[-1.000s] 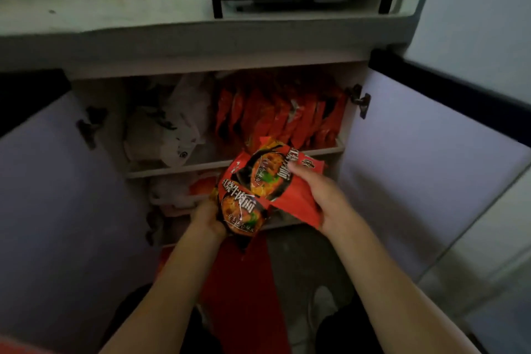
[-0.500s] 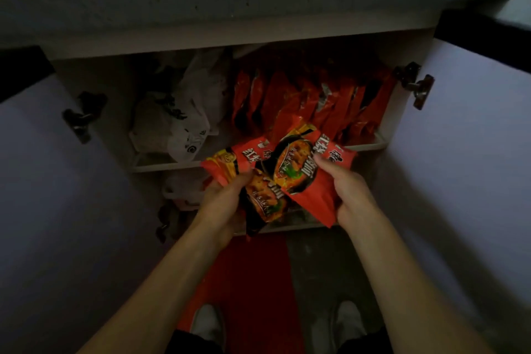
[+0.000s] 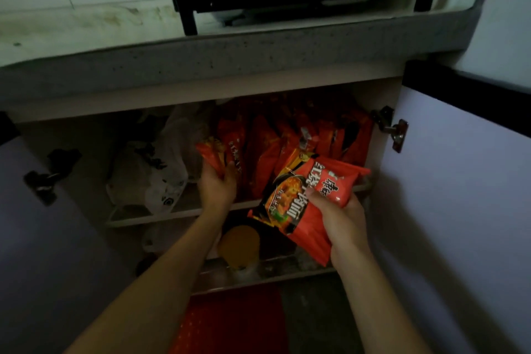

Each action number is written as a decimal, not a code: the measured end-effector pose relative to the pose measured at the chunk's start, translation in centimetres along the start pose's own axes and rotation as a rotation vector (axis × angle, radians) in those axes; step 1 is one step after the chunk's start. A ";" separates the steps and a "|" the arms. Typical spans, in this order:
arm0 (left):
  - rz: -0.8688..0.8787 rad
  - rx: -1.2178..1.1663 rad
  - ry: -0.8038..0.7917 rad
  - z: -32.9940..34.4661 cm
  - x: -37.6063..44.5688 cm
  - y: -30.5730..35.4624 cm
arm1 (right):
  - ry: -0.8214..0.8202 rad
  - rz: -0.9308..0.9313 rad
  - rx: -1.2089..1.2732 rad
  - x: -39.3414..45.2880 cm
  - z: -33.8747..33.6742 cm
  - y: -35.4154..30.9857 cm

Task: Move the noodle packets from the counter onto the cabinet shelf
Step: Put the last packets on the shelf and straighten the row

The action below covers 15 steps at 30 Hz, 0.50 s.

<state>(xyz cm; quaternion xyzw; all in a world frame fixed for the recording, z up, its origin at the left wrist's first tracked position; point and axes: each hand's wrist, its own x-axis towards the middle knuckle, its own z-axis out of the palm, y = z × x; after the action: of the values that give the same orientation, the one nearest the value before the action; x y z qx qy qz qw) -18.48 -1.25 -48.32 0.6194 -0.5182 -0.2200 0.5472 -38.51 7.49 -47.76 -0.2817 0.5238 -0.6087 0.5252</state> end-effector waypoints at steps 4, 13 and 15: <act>-0.041 -0.067 -0.429 2.8 2.1 -0.3 | 0.023 -0.042 -0.010 0.7 -1.0 -0.6; -0.066 0.028 -0.616 2.7 6.1 -1.3 | 0.030 -0.115 -0.013 2.0 -2.2 -1.0; -0.078 -0.027 -0.598 3.5 6.5 -1.1 | 0.030 -0.124 -0.026 2.1 -1.9 -0.8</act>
<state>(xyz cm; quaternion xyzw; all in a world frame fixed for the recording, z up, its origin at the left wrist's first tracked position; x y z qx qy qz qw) -18.64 -8.68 -48.46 0.5392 -0.6294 -0.4201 0.3696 -41.11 6.12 -48.01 -0.3111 0.5209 -0.6374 0.4750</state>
